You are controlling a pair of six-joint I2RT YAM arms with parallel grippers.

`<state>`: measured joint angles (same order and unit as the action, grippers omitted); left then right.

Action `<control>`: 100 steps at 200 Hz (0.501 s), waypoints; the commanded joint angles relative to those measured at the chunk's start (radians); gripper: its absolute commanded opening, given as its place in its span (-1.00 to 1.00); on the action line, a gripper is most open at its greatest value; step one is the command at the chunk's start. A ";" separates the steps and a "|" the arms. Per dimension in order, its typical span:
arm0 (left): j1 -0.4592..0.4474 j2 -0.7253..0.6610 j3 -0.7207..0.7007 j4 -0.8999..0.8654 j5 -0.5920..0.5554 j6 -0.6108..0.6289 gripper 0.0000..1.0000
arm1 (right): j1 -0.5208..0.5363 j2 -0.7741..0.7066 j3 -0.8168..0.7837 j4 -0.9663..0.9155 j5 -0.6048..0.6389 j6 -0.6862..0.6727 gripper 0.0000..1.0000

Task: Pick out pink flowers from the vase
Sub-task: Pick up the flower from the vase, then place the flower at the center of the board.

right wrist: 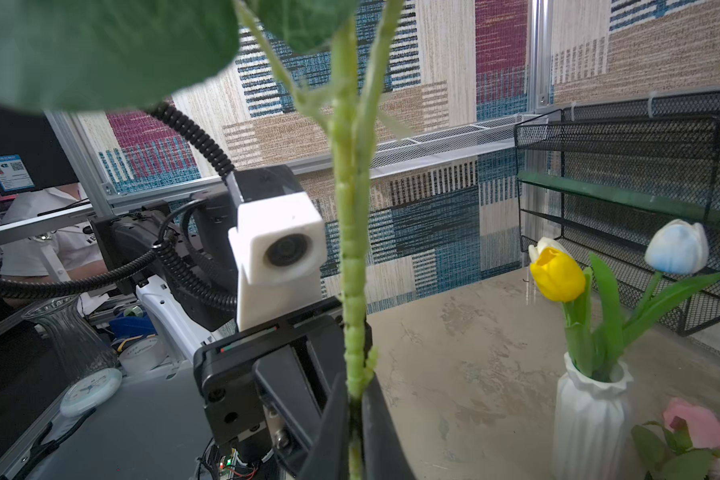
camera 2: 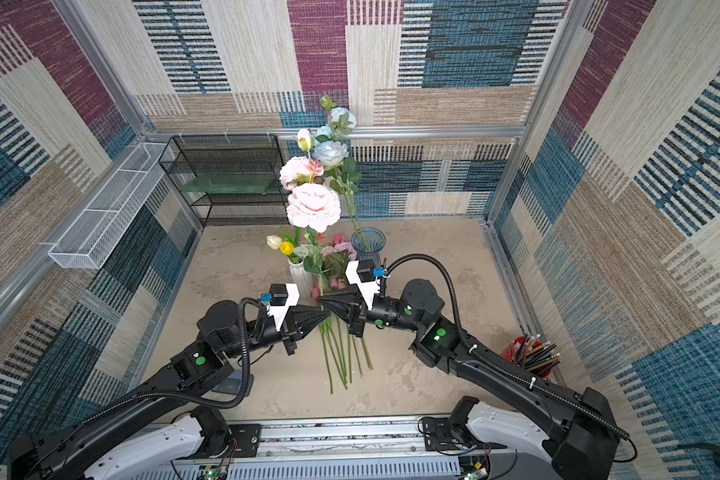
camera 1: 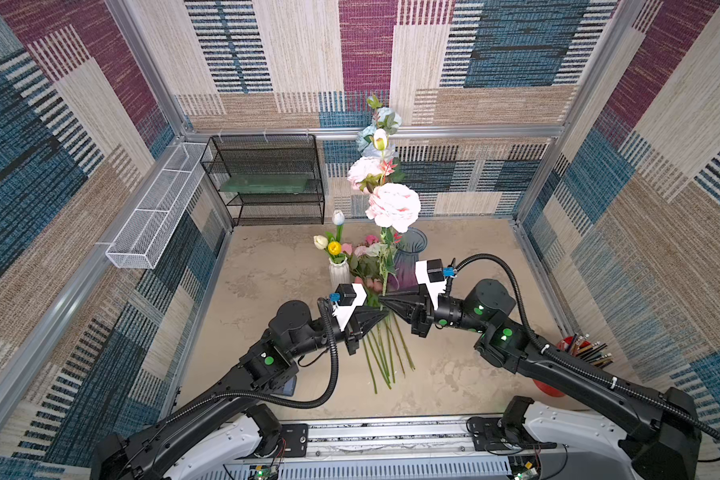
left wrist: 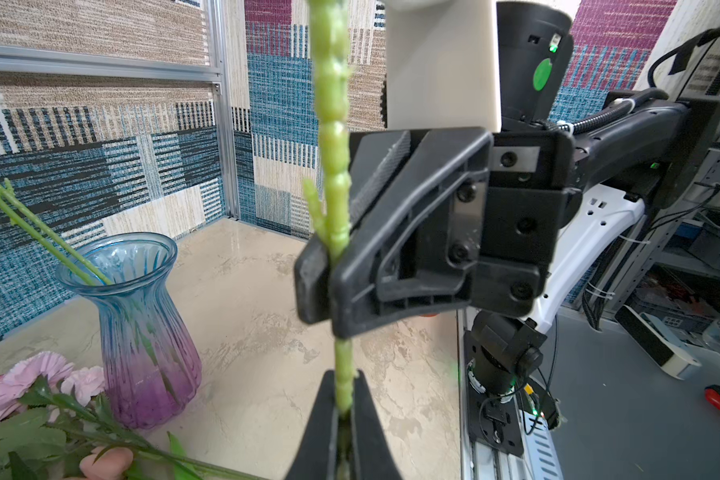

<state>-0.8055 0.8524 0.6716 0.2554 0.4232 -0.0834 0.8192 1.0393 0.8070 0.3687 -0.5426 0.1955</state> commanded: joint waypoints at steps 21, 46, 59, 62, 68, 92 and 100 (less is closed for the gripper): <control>0.000 -0.062 0.003 -0.069 -0.031 -0.009 -0.40 | -0.002 0.014 0.080 -0.161 0.112 -0.089 -1.00; 0.000 -0.145 0.001 -0.204 -0.107 0.025 -0.21 | 0.002 0.051 0.129 -0.315 0.216 -0.136 -1.00; 0.000 -0.198 0.002 -0.288 -0.169 0.044 -0.11 | 0.005 0.073 0.144 -0.376 0.264 -0.150 -1.00; 0.000 -0.211 0.001 -0.307 -0.180 0.050 -0.10 | 0.005 0.077 0.147 -0.387 0.274 -0.149 -1.00; 0.000 -0.242 -0.001 -0.344 -0.205 0.060 -0.09 | 0.006 0.089 0.150 -0.406 0.294 -0.147 -1.00; 0.000 -0.361 -0.013 -0.468 -0.289 0.085 -0.06 | 0.009 0.134 0.170 -0.499 0.388 -0.071 -1.00; 0.000 -0.401 -0.011 -0.512 -0.314 0.085 -0.06 | 0.012 0.148 0.173 -0.522 0.423 -0.044 -1.00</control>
<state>-0.8070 0.5354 0.6655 -0.0834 0.2260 -0.0422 0.8253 1.1591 0.9615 -0.0288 -0.2600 0.0860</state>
